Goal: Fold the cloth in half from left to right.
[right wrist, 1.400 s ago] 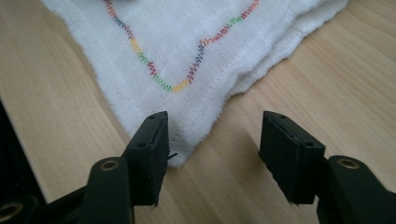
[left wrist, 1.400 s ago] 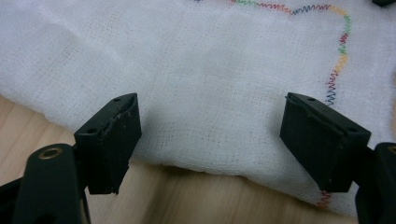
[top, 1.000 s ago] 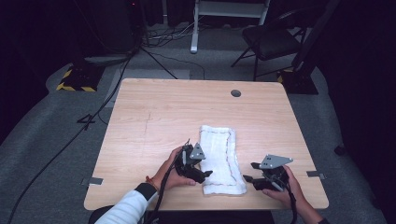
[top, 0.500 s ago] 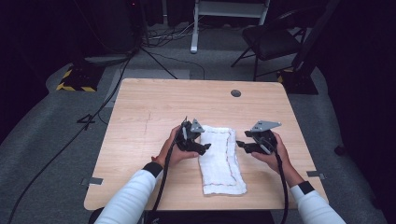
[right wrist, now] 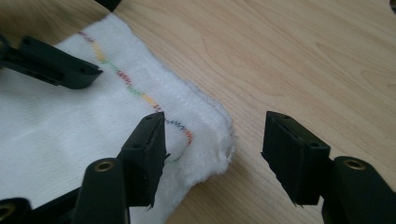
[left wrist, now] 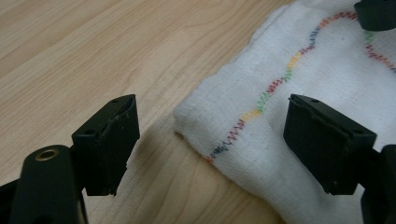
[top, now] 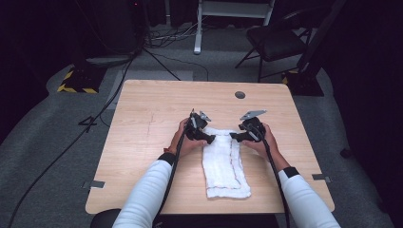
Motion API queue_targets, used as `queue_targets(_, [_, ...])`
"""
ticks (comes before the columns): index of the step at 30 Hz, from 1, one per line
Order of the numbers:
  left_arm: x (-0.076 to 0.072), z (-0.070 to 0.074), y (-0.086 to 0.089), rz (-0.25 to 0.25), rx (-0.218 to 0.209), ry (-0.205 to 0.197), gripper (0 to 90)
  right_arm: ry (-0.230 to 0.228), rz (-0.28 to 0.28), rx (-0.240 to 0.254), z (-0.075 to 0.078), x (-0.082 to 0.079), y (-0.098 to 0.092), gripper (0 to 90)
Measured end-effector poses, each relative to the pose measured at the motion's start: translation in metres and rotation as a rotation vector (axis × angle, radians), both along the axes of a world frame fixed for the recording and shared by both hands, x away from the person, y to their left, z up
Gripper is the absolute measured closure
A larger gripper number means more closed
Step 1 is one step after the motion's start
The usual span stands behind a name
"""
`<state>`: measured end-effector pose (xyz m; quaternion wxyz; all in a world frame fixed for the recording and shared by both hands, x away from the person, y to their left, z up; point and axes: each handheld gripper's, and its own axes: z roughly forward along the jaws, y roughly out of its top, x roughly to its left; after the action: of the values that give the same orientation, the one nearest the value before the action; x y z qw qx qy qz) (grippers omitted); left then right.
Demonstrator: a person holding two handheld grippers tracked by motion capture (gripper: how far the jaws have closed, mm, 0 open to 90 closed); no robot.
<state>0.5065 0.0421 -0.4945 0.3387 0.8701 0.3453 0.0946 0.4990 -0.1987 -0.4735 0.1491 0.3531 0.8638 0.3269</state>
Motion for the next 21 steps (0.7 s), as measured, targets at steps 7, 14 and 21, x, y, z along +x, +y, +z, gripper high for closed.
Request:
queue_targets(7, [0.002, -0.002, 0.000, -0.038, 0.001, -0.015, 20.1, 0.069, -0.007, 0.031, -0.015, 0.011, -0.002, 38.2])
queue_targets(14, [0.007, 0.001, 0.000, -0.097, -0.025, -0.006, 43.3, 0.077, 0.043, 0.046, -0.014, 0.009, 0.004, 66.1])
queue_targets(21, [0.013, 0.004, -0.006, -0.124, -0.028, 0.032, 72.6, 0.056, 0.038, 0.031, -0.011, 0.011, 0.007, 81.6])
